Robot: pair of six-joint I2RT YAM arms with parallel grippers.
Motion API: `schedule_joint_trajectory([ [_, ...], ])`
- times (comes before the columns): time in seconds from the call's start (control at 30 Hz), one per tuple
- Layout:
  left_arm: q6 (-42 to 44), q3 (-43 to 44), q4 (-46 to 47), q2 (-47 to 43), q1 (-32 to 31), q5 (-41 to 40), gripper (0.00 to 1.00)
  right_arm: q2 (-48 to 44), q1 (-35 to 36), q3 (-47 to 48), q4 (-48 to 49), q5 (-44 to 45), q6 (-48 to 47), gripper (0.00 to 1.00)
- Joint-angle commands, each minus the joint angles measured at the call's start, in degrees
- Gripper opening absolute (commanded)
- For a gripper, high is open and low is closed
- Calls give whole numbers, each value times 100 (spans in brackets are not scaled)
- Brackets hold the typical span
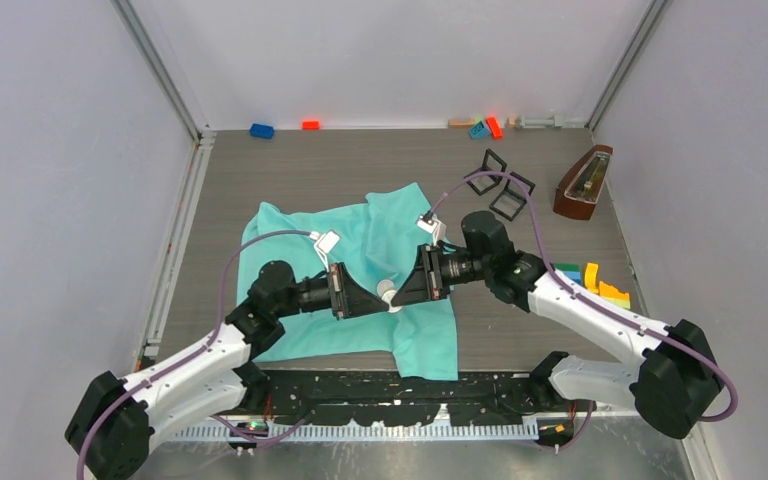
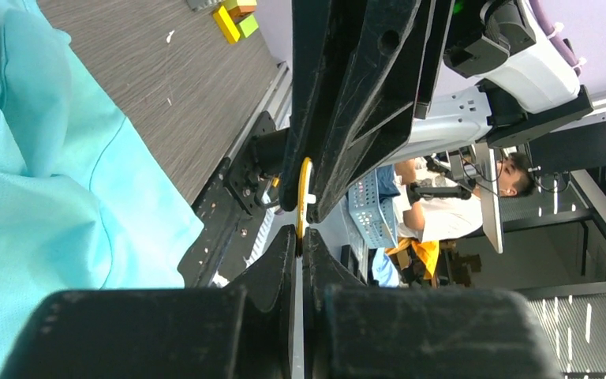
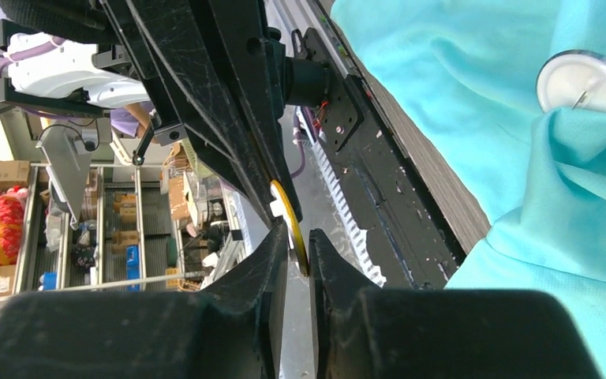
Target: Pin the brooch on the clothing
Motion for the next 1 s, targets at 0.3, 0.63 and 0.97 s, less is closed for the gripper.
schedule_joint_trajectory([
  [0.3, 639, 277, -1514, -264, -95, -806, 0, -1178, 33, 168, -755, 959, -458, 60],
  [0.63, 1491, 240, -3382, -844, -95, -1977, 0, -1902, 199, -491, -1375, 3554, -399, 54],
  [0.97, 1529, -12, -3111, -479, -97, -2002, 0, -931, 1566, -915, -253, 5574, -166, 47],
])
